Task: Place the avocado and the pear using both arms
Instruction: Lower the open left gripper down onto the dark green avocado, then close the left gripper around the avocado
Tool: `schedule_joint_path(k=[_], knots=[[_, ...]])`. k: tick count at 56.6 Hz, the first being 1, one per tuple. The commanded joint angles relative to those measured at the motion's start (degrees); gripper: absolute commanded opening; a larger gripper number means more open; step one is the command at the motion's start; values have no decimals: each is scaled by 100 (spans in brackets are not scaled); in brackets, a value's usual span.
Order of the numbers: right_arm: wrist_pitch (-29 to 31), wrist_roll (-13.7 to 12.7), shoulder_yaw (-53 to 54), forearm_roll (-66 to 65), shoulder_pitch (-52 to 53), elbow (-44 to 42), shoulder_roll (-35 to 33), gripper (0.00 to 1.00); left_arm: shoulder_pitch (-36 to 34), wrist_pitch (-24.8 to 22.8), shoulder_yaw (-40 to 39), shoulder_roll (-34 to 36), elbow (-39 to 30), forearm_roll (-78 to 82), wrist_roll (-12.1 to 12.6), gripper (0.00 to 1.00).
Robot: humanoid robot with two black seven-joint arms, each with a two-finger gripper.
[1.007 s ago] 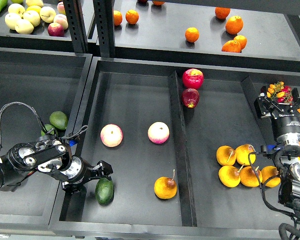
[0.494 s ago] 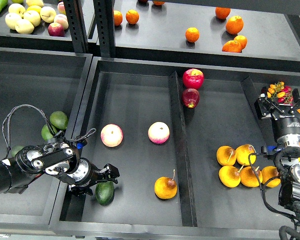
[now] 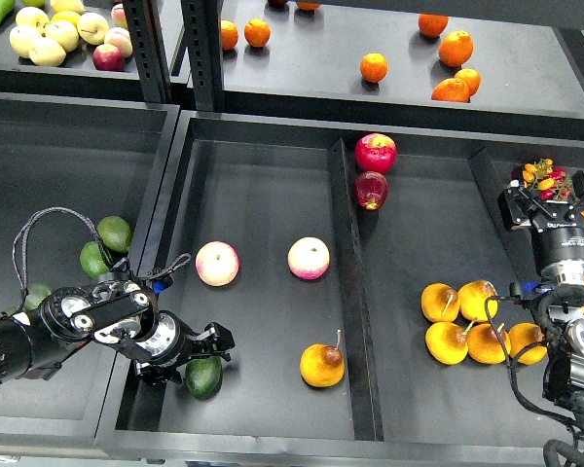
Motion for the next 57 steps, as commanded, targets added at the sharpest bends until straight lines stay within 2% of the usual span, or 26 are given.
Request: schedule_joint_path(k=[1,29,37,47,57], knots=[[0,3,9,0,-1,14,0,100,1,0,-69,-10,32,-8,0,99],[0,12,132,0,-1,14,0,100,115,0,-219,-71,41,10,0,81],[0,12,132,0,-1,5,0,100,186,0,-385,-80,120,1,0,72],[0,12,124,0,-71,5,17,100,317,0,-807,-247,498,-69,0,54],[0,12,132,0,-98,5,26,100,362,0,-904,-282,560,-78,0,50]])
